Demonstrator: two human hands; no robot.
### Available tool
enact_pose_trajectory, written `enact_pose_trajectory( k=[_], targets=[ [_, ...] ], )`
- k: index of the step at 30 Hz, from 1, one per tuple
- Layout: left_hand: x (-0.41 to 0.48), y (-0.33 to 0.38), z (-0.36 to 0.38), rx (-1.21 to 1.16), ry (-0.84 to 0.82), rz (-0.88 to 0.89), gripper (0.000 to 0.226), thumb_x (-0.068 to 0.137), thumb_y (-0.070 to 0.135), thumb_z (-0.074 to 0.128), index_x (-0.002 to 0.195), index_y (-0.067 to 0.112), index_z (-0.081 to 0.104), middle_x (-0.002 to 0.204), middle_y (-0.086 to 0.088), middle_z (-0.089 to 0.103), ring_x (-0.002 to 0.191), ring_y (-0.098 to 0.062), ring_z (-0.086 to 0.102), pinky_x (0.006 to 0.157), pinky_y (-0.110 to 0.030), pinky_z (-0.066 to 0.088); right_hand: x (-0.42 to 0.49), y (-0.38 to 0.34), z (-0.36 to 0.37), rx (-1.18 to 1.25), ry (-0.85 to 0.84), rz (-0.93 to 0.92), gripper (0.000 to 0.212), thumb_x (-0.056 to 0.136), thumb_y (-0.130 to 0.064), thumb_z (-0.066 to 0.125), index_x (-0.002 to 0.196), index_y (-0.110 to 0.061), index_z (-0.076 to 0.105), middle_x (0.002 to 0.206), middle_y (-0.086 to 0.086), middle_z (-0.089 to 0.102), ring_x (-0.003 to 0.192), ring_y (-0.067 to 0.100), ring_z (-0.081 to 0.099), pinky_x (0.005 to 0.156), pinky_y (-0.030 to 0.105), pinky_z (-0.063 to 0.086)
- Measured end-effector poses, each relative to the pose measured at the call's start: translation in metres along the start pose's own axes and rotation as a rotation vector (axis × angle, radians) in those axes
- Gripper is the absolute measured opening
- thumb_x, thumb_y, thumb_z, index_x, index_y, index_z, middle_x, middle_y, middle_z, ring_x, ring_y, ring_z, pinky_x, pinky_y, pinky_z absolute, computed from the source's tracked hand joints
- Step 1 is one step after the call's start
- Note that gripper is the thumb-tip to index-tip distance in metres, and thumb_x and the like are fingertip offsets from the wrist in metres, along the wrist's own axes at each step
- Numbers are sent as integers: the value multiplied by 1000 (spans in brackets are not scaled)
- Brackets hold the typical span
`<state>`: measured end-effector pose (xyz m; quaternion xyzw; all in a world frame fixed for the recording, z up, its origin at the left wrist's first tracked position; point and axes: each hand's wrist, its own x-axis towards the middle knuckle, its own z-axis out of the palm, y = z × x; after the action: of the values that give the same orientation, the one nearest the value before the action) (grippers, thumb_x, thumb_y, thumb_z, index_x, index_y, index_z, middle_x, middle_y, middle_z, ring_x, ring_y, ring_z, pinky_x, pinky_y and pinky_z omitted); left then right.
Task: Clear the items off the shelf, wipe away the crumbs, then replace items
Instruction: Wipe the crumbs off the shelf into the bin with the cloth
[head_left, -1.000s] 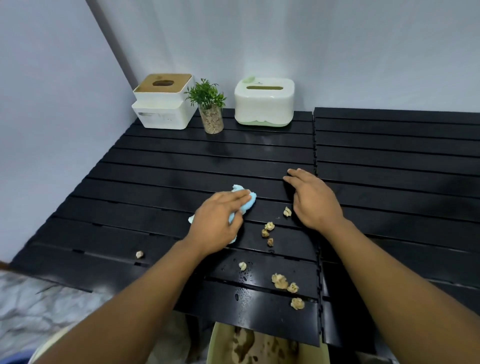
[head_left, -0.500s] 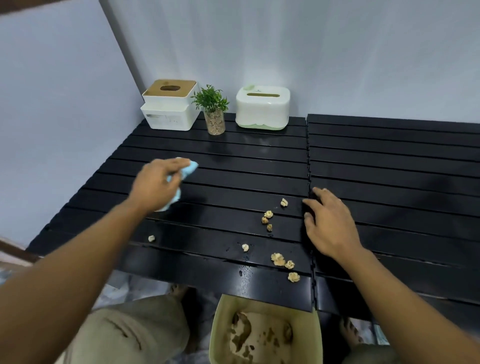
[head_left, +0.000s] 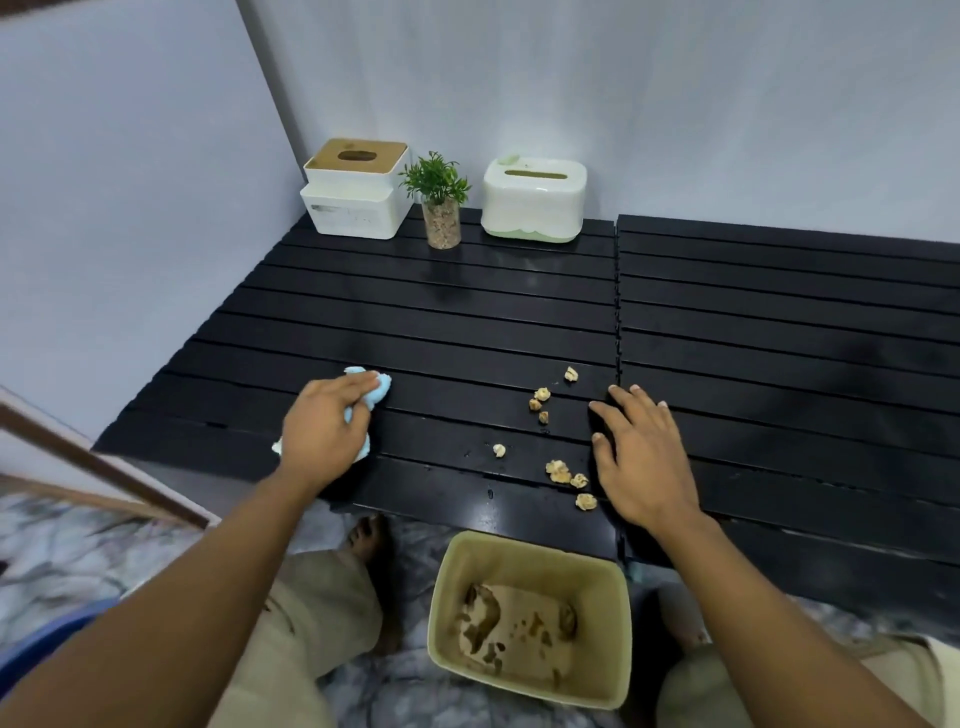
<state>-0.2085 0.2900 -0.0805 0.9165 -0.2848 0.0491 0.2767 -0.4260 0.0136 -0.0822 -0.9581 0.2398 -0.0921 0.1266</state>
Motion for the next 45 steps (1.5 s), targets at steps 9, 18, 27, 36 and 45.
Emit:
enact_pose_trajectory(
  k=[9,18,27,36,45],
  targets=[
    [-22,118,61,-95,-65,78,33,89,17,51,117,24,68,123,13,64,107,-17,53,89,-30,43,-1,2,2,22,4,-6,42,96,-28,41,137,-20,48,151,4,37,145,23,19,120,44,9],
    [3,72,6,-57,12,150,36,86,18,47,113,20,70,117,5,68,99,-22,55,85,-24,37,-1,4,2,12,12,-8,43,96,-31,40,137,-21,48,151,3,37,145,21,19,120,43,9],
    [-13,-25,-21,122,8,-86,45,83,26,43,121,18,66,127,-1,63,115,-28,56,100,-40,43,0,1,4,-11,23,1,41,95,-29,40,135,-20,49,149,4,40,144,23,21,119,44,11],
    [-48,106,43,-7,-41,53,41,81,14,51,120,11,65,125,-3,64,110,-26,58,98,-35,42,-1,3,4,2,25,-15,40,96,-27,41,134,-18,50,148,6,41,143,24,23,119,46,13],
    [-6,38,-12,-44,-4,-37,42,83,9,48,121,13,65,126,-3,64,114,-29,57,100,-33,41,1,1,4,-11,20,-7,39,95,-23,46,134,-18,51,148,6,42,143,24,24,118,46,14]
  ],
)
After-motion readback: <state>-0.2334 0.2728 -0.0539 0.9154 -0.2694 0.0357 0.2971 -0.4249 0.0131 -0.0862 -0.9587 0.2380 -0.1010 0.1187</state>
